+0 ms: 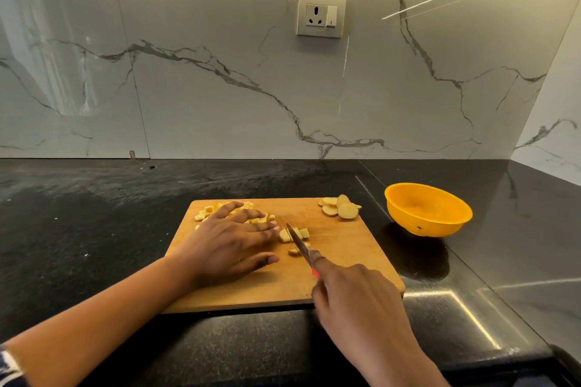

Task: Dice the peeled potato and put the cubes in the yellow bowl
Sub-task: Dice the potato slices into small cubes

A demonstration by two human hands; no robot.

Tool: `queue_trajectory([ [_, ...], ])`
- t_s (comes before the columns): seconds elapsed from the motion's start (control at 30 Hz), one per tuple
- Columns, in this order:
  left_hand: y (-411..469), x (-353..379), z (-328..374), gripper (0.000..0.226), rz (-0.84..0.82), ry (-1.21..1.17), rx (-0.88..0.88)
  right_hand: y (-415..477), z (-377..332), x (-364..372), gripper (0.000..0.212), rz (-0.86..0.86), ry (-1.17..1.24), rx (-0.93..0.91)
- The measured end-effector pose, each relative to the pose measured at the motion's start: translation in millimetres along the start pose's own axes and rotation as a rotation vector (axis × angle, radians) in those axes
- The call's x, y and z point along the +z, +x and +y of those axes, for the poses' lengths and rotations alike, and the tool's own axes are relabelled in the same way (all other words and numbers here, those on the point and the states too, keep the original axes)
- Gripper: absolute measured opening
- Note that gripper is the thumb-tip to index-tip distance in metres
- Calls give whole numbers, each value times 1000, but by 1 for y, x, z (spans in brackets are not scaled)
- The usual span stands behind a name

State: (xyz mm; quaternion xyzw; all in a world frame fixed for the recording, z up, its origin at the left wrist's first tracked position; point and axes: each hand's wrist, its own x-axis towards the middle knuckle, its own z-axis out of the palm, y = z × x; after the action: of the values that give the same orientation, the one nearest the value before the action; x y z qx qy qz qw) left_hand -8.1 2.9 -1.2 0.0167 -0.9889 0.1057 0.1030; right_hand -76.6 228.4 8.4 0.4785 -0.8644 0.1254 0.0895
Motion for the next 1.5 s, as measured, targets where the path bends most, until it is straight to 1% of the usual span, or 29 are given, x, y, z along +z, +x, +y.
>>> queue_trajectory([
  [0.07, 1, 0, 0, 80, -27, -8, 13, 9, -1, 5, 51, 3, 14, 12],
  [0.2, 2, -3, 1, 69, -73, -5, 39, 20, 0, 10, 49, -1, 4, 14],
  [0.27, 2, -4, 2, 68, -90, -11, 40, 22, -1, 12, 49, 0, -4, 1],
  [0.4, 2, -5, 2, 69, -94, -25, 44, 25, -2, 12, 49, -16, -29, -24],
  [0.6, 3, -3, 1, 78, -77, -3, 69, 41, -10, 10, 45, -134, -117, -47],
  [0.67, 2, -3, 1, 79, -74, 6, 66, 41, -13, 7, 42, -155, -123, -59],
  [0.73, 3, -4, 2, 79, -80, 17, 67, 34, -11, 4, 45, -160, -120, -76],
  [0.8, 4, -3, 2, 77, -82, 34, 65, 22, -8, -2, 49, -142, -102, -94],
  [0.9, 2, -2, 1, 79, -49, 28, 63, 6, 1, -12, 48, -82, -66, -133],
  [0.93, 1, -3, 1, 77, -12, 20, 60, 3, 5, -16, 47, -37, -45, -130],
  [1.03, -3, 1, -2, 61, 159, 69, 54, 8, 17, -16, 47, 86, -38, -103],
  [1.1, -3, 6, -4, 57, 205, 65, 34, 17, 24, -10, 46, 120, -70, -116],
  [1.2, 3, 6, -1, 49, 282, 21, 31, 27, 35, 0, 45, 125, -69, -174],
  [1.27, 10, 5, 3, 48, 316, -12, 74, 30, 38, 2, 45, 141, -72, -213],
  [1.33, 18, 4, 9, 46, 315, -46, 139, 31, 41, 2, 45, 184, -72, -268],
  [1.4, 26, 6, 14, 42, 313, -44, 202, 31, 43, 4, 43, 229, -113, -303],
  [1.5, 35, 6, 14, 32, 356, -84, 244, 34, 44, 10, 37, 264, -67, -327],
])
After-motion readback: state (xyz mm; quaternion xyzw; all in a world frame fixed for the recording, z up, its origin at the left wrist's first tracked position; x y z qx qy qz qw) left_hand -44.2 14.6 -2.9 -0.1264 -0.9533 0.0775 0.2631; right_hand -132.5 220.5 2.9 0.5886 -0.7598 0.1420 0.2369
